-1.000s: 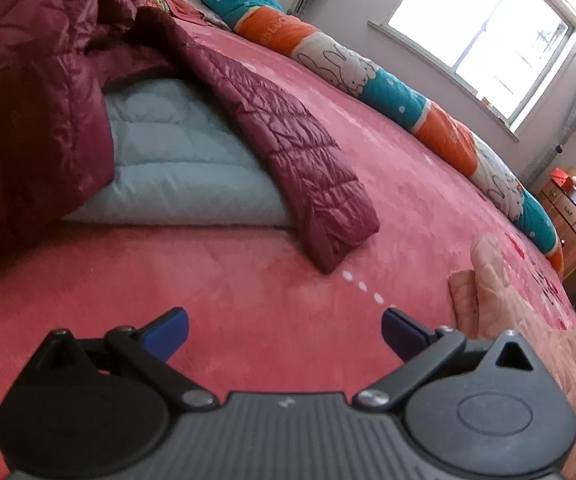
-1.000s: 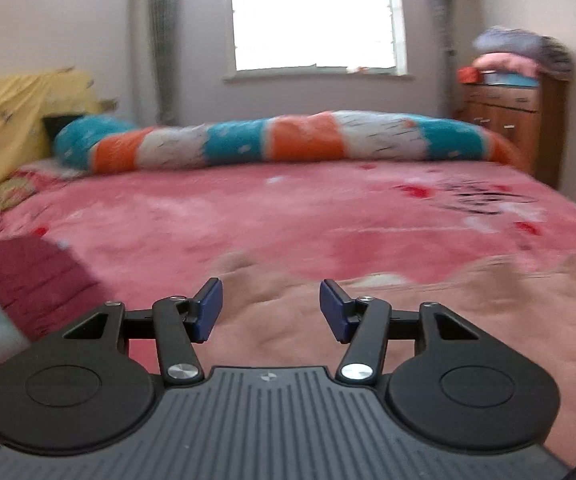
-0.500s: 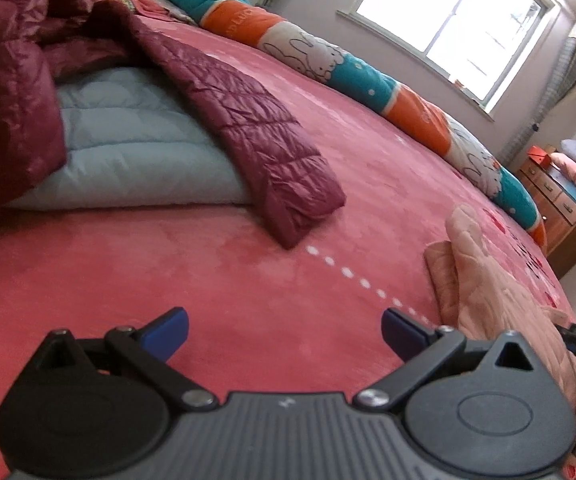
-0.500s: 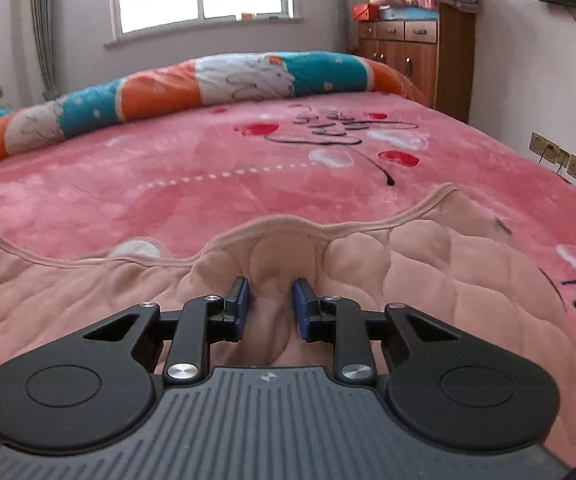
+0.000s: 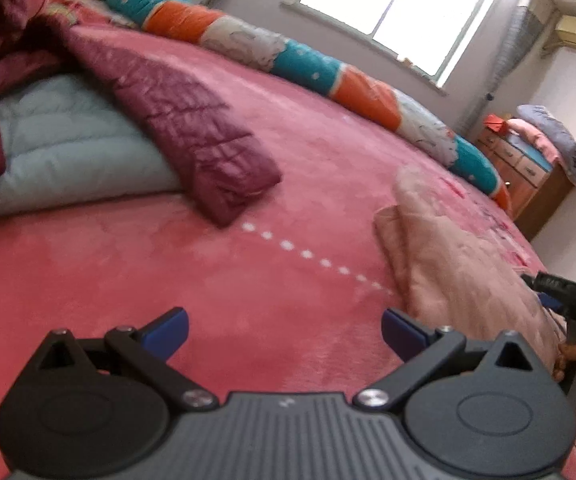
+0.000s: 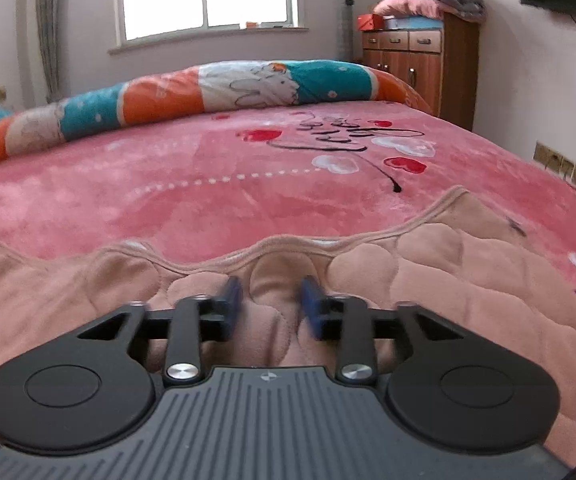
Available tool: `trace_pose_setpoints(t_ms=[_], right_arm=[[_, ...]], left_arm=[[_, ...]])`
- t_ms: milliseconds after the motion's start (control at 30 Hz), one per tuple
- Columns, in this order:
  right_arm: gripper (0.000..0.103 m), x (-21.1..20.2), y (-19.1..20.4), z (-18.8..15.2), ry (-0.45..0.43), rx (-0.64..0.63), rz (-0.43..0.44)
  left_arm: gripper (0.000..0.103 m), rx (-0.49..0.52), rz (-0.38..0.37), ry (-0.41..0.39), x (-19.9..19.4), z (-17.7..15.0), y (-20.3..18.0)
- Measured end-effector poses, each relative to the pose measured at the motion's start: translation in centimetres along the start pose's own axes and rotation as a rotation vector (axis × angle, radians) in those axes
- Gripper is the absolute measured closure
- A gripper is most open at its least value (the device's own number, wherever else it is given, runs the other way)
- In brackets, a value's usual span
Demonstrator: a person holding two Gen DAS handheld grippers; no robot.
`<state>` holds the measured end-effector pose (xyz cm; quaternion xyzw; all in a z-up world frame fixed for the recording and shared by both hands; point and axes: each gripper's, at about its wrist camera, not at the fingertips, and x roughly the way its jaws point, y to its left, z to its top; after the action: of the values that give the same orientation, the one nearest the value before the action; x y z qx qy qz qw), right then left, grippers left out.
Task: Fold large clothes
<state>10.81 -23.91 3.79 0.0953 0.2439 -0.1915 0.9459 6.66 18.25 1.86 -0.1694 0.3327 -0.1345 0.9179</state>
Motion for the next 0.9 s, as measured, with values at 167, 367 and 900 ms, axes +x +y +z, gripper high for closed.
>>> trace_pose_setpoints(t_ms=[167,367,900], right_arm=[[0.000,-5.8,-3.7,0.1,-0.066,0.117,0.020],[0.000,-11.8,-12.6,-1.5,-0.088,0.355,0.036],[0.000,-5.2,-26.2,-4.7,0.155,0.608,0.414]], left_arm=[[0.001,0.061,-0.084,-0.006,-1.1,-0.1,-1.9],[0.001,0.107,-0.159,0.018,-1.6,0.8,-5.0],[0.003,-0.069,-0.294,0.228,10.1,6.1,-8.8]])
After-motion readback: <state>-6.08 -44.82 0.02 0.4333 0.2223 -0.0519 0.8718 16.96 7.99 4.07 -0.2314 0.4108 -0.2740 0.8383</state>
